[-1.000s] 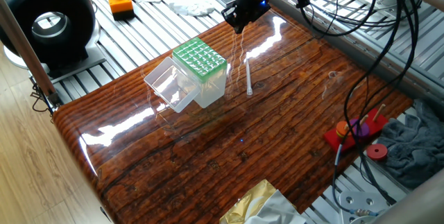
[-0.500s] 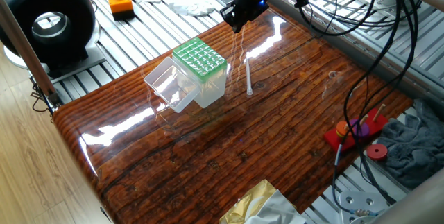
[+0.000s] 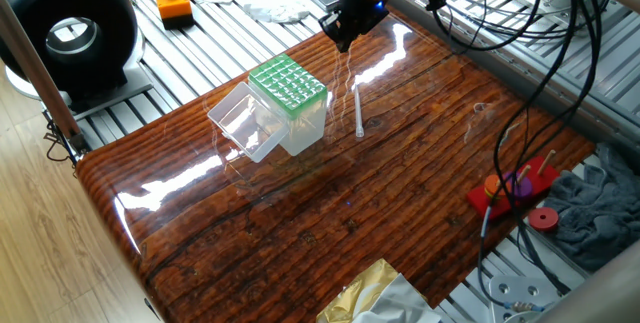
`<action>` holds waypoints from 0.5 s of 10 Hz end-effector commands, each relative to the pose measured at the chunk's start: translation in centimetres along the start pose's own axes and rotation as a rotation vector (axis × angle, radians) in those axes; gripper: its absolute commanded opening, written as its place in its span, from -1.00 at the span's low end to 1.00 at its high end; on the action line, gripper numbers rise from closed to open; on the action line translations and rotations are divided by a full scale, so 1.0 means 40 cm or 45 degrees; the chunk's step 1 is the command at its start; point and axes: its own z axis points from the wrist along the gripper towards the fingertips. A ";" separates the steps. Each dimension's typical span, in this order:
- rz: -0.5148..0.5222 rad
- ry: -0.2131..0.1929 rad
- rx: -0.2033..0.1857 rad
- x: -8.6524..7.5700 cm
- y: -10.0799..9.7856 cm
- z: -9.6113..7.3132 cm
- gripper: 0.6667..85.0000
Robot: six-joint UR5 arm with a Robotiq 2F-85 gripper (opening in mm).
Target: Insert a large pipette tip into the holder for large pipette tips
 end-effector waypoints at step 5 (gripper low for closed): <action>0.188 0.135 0.111 0.071 -0.054 -0.009 -0.99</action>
